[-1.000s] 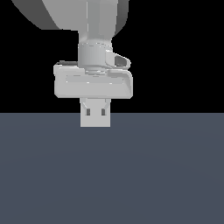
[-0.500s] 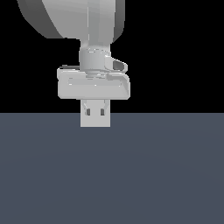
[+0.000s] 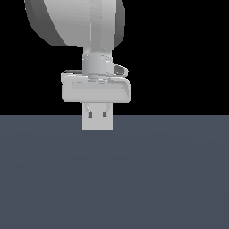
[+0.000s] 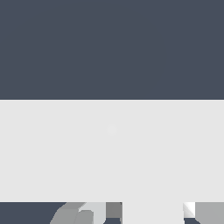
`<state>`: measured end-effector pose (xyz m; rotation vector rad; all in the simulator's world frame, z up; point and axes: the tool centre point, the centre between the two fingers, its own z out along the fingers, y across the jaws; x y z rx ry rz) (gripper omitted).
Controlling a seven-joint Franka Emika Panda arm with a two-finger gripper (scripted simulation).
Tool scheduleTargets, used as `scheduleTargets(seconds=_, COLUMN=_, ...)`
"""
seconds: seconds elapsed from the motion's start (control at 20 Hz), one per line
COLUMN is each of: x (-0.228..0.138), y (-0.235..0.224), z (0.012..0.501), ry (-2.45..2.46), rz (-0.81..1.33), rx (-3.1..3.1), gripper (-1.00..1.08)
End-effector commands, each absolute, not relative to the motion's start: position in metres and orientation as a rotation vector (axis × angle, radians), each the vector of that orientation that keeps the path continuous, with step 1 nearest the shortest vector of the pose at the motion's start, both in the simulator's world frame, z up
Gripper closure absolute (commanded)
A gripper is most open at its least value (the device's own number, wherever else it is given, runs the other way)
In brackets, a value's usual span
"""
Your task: Plug the charger into the wall socket.
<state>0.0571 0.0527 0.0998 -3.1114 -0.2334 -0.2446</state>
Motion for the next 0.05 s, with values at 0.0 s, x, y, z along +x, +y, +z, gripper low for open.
scheduleTargets(seconds=0.0, x=0.0587, y=0.0528, z=0.1, ry=-0.233, rz=-0.245, rx=-3.111, gripper=1.08)
